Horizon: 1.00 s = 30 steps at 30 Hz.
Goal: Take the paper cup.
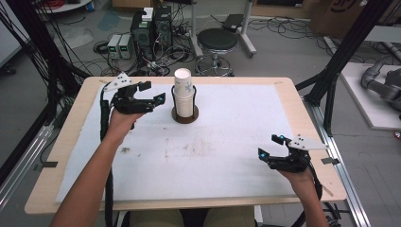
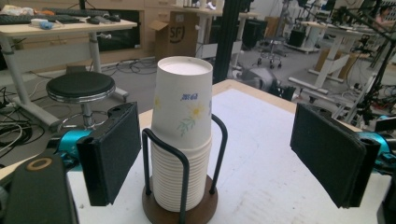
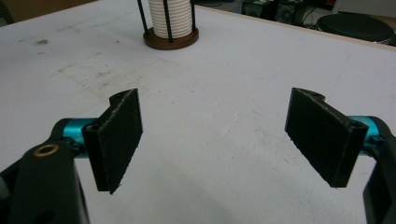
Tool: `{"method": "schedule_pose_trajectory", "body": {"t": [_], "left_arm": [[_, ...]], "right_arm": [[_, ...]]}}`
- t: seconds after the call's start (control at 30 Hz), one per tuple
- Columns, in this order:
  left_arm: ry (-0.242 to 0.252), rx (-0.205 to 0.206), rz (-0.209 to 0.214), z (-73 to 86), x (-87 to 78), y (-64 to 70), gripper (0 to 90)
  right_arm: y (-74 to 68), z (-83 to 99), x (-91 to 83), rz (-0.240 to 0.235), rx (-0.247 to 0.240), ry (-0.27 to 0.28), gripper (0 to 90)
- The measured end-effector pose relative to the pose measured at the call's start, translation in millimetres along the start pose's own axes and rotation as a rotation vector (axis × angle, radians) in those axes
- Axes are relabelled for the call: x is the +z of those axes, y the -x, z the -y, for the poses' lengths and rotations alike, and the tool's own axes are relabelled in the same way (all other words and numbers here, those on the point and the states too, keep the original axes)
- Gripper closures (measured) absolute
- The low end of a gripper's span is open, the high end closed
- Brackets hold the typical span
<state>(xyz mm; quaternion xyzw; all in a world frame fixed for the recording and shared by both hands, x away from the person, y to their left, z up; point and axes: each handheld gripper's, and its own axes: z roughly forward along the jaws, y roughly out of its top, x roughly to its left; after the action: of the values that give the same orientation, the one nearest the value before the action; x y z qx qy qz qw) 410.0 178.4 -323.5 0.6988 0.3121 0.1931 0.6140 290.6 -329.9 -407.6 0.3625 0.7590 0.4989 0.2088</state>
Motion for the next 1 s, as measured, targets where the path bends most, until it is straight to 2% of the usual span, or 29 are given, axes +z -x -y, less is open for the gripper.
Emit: {"method": "schedule_pose_trajectory", "body": {"t": [0.13, 0.23, 0.27, 0.33, 0.37, 0.53, 0.57, 0.67, 0.77, 0.8, 1.0], "left_arm": [[-0.041, 0.002, 0.013, -8.5, 19.1, -3.6, 16.2], [-0.056, 0.006, 0.016, -12.2, 26.8, -4.7, 16.3], [-0.059, 0.0, 0.021, -16.2, 34.7, -6.1, 16.3], [-0.055, -0.002, 0.021, -17.5, 38.2, -6.7, 16.4], [-0.069, -0.013, 0.023, -20.3, 46.5, -9.1, 16.4], [-0.075, -0.034, 0.004, -23.9, 60.7, -13.3, 16.5], [-0.093, -0.038, -0.005, -24.6, 67.7, -15.4, 16.5], [-0.106, -0.04, -0.009, -26.0, 73.9, -16.6, 16.5], [-0.121, -0.024, -0.018, -28.7, 82.2, -18.2, 16.8], [-0.141, -0.031, -0.024, -29.3, 87.6, -19.8, 16.8], [-0.167, -0.022, -0.027, -32.1, 101.7, -20.5, 16.8]], "right_arm": [[0.4, -0.2, 0.8, -0.005, -0.006, -0.002, 19.4], [0.9, -0.1, 0.4, -0.005, 0.0, -0.001, 19.4], [1.3, -0.1, 0.2, -0.004, 0.001, -0.001, 19.4], [1.7, -0.1, 0.2, -0.004, 0.001, 0.002, 19.4], [1.9, -0.2, 0.1, -0.005, 0.005, 0.001, 19.4], [2.0, -0.3, 0.4, -0.007, 0.008, 0.002, 19.4], [2.6, -0.4, 0.6, -0.009, 0.006, 0.006, 19.4], [3.1, -0.5, 0.6, -0.011, 0.006, 0.009, 19.4], [2.6, -1.9, 0.5, -0.022, 0.011, 0.019, 19.4], [2.5, -2.0, 0.6, -0.024, 0.014, 0.017, 19.4], [3.4, -1.5, 1.4, -0.028, 0.018, 0.018, 19.4]]}}
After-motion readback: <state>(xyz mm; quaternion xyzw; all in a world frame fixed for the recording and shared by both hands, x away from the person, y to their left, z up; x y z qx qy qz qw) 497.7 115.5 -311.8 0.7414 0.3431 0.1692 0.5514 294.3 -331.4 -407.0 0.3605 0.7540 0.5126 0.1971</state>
